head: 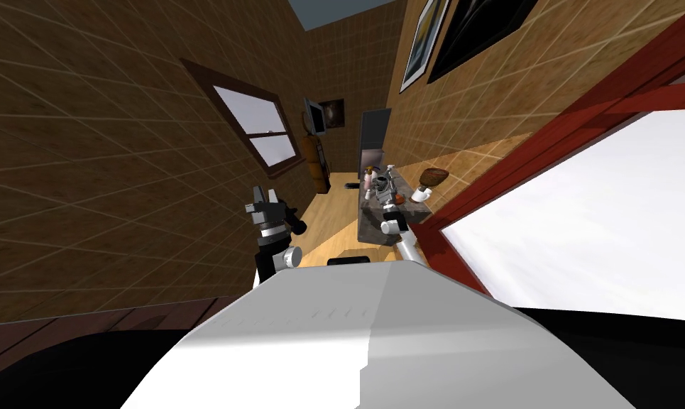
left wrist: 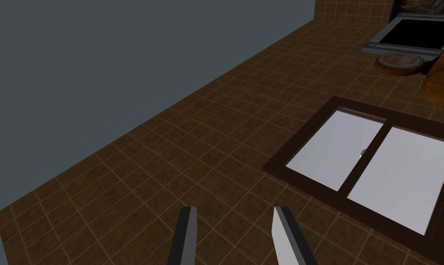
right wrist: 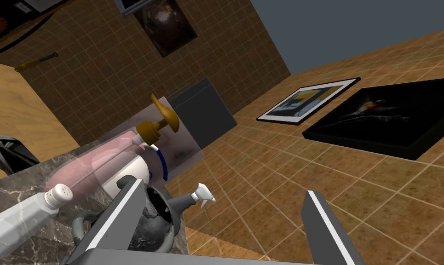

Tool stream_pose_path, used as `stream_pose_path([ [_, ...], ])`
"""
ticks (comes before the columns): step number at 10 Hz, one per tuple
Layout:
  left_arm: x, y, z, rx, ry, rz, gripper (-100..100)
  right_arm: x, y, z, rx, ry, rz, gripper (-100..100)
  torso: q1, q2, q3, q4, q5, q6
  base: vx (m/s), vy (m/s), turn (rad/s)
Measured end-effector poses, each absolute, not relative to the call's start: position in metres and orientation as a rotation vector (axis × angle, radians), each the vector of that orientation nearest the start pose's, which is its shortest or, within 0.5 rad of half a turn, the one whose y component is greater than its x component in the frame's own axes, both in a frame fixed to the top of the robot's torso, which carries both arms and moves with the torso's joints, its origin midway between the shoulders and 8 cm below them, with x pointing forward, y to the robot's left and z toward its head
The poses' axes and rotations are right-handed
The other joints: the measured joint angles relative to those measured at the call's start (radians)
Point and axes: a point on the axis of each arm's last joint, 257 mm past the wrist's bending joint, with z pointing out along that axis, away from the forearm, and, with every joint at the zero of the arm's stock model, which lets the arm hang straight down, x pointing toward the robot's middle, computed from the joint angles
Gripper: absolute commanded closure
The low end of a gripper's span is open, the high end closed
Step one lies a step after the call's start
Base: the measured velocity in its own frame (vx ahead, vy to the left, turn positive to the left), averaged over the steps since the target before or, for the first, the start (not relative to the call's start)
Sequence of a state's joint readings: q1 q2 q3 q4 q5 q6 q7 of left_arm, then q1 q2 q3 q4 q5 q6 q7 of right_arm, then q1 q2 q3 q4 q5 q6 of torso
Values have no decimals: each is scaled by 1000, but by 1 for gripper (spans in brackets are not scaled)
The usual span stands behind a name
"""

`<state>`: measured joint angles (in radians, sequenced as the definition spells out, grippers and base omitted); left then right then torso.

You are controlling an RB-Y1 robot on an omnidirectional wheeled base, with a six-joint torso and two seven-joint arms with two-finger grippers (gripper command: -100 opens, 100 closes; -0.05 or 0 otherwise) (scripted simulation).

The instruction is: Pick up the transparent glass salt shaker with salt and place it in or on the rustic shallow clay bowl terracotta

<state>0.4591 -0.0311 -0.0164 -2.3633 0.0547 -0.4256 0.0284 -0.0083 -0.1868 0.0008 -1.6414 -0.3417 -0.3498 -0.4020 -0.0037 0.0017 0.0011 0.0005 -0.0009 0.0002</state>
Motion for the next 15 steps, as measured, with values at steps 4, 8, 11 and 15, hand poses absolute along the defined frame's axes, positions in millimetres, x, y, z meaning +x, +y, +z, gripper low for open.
stream_pose_path([
  [4,340,277,60,-687,513,-1407,0,549,-283,-122,1335,597,1876,-100,1,-1,-1,0,0,0,-25,-43,19],
  [8,340,277,60,-687,513,-1407,0,572,-281,-141,1458,559,1923,-100,1,-2,-1,0,0,0,-14,-40,10],
  [11,340,277,60,-687,513,-1407,0,590,-276,-158,1569,515,1966,-100,0,-3,-2,-1,0,0,5,-45,5],
  [15,340,277,60,-687,513,-1407,0,608,-270,-188,1724,465,1986,-100,2,-5,-3,-1,0,0,25,-36,-8],
])
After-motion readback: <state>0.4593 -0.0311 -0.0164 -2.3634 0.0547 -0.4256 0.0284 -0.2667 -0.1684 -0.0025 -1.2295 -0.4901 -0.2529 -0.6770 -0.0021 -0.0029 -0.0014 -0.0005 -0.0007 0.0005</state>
